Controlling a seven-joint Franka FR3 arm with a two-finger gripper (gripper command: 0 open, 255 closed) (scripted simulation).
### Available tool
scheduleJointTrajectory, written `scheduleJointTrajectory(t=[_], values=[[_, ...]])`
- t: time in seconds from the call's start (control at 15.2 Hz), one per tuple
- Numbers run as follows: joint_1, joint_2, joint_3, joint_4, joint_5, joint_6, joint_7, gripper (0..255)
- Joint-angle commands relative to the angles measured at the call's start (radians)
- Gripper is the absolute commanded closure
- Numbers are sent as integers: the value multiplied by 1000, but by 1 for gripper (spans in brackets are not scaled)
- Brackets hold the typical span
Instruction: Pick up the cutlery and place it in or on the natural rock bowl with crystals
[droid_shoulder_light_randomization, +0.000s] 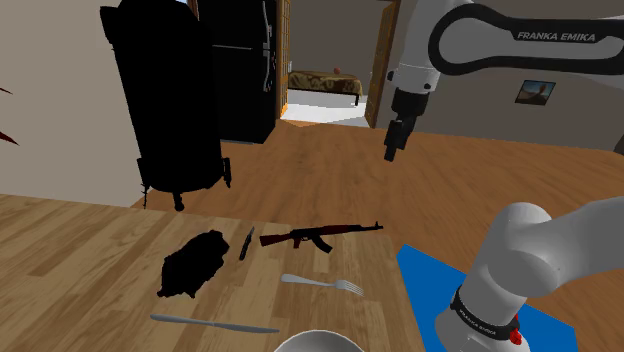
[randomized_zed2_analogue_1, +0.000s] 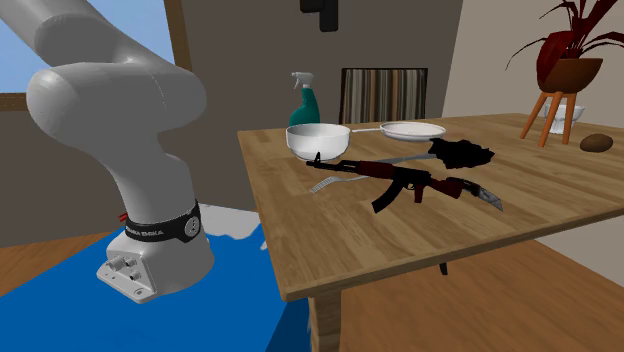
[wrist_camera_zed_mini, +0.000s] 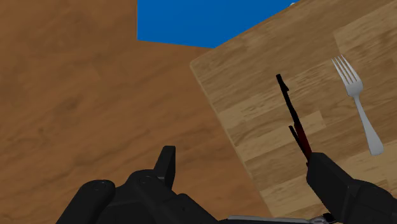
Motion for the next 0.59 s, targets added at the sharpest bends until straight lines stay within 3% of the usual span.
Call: scheduleJointTrajectory(t=[0.0, 0.53], values=[[0, 0, 0, 0, 0, 0, 0, 0], [83, 16, 113, -179, 79, 180, 71, 0]])
